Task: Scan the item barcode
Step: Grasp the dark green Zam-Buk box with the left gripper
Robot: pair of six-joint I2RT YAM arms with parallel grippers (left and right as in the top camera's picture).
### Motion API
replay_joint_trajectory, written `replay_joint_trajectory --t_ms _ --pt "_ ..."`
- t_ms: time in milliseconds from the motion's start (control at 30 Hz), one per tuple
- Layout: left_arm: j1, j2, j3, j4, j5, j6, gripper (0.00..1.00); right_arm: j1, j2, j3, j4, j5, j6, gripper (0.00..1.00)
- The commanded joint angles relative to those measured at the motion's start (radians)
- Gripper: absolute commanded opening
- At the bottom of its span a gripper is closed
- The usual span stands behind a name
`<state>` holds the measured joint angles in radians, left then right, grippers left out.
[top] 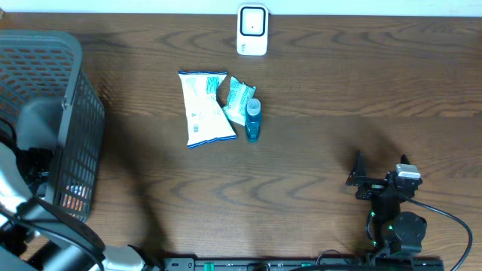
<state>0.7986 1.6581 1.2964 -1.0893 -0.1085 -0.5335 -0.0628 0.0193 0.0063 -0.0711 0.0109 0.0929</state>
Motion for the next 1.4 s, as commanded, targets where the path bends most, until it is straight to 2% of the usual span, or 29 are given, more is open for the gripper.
replay_joint_trajectory --t_ms 0,167,367,1000,1033,1200,1367 --pt "0.023 0.048 -0.003 0.002 -0.042 -0.098 0.98 0.005 -0.001 -0.001 -0.006 -0.006 -0.012 0.99" --pt "0.060 0.124 -0.003 0.018 -0.042 -0.130 0.98 0.005 -0.001 -0.001 -0.006 -0.006 -0.012 0.99" --pt "0.125 0.187 -0.003 0.022 -0.042 -0.226 0.98 0.005 -0.001 -0.001 -0.006 -0.006 -0.012 0.99" --pt "0.152 0.218 -0.111 0.182 -0.031 -0.220 0.99 0.005 -0.001 -0.001 -0.006 -0.006 -0.012 0.99" --pt "0.152 0.218 -0.113 0.187 -0.030 -0.220 0.98 0.005 -0.001 -0.001 -0.006 -0.006 -0.012 0.99" --pt "0.152 0.218 -0.113 0.210 -0.029 -0.220 0.79 0.005 -0.001 -0.001 -0.006 -0.006 -0.012 0.99" --pt "0.152 0.218 -0.113 0.266 0.080 -0.140 0.80 0.005 -0.001 -0.001 -0.006 -0.006 -0.012 0.99"
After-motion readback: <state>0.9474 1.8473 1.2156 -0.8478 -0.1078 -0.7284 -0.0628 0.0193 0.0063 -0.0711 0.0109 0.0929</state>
